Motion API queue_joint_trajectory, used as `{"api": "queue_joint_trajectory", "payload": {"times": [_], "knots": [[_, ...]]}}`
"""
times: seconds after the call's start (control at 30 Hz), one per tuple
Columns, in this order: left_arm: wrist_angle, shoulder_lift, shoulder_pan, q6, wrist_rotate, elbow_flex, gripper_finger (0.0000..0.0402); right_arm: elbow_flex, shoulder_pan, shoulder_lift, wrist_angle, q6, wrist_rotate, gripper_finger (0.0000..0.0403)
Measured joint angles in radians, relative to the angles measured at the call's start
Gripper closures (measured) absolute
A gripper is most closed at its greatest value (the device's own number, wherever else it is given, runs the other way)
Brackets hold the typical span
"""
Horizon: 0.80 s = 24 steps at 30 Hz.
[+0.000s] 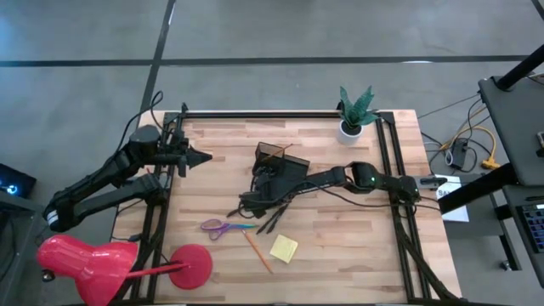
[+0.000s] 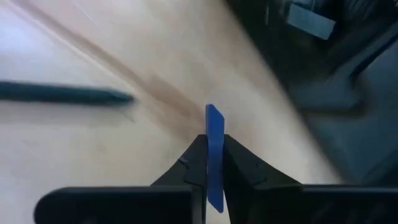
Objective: Pick and place office supplies into organizer
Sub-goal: Put the blue eraser into the desk organizer
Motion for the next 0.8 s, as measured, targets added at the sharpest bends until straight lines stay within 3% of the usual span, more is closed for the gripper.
{"api": "queue_joint_trajectory", "payload": {"times": [0.1, 0.23, 0.33, 0.43, 0.8], "knots": [[0.000, 0.000, 0.000, 0.000, 0.000, 0.000, 0.0402, 0.045, 0.014, -0.052, -0.004, -0.086, 0.081, 0.0386], [0.000, -0.001, 0.000, 0.000, 0.000, 0.000, 0.0402, 0.113, -0.014, -0.129, 0.008, -0.280, 0.090, 0.0387], [0.000, -0.002, 0.000, 0.000, 0.000, 0.000, 0.0402, 0.141, -0.085, -0.130, 0.007, -0.439, -0.046, 0.0388], [0.000, -0.002, 0.000, 0.000, 0.000, 0.000, 0.0402, 0.134, -0.158, -0.127, 0.006, -0.500, -0.190, 0.0388], [0.000, -0.013, 0.000, 0.001, -0.001, 0.000, 0.0402, 0.077, -0.252, -0.128, 0.007, -0.550, -0.256, 0.0389]]}}
